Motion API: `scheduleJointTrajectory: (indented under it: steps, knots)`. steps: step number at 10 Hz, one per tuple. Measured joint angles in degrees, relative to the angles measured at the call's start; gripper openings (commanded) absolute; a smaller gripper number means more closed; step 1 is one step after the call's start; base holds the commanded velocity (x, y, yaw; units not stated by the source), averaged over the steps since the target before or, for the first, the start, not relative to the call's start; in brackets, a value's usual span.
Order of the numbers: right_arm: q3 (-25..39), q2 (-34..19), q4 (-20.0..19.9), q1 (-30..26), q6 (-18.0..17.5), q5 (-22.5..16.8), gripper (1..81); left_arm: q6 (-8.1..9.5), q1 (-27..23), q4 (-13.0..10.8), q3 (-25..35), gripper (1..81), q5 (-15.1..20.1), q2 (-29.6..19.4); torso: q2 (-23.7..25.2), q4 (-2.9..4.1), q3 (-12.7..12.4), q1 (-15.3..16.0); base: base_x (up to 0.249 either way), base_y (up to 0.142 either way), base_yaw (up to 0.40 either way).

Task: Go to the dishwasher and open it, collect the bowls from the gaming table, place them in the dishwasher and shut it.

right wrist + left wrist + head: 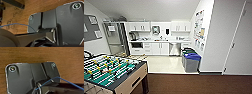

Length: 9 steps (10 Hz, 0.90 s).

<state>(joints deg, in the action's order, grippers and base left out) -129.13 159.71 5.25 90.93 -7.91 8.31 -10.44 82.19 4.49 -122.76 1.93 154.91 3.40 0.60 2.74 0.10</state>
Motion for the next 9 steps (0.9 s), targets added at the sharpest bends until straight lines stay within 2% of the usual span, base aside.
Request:
scheduleJointTrajectory:
  steps: [9]
  knots:
    - [-0.16,-0.04,0.01,-0.33,0.0,-0.27,81.1,0.0,0.02,0.02,0.43,81.1,0.07,-0.35,0.0,0.0,0.0,-0.02,0.108,0.0,0.0]
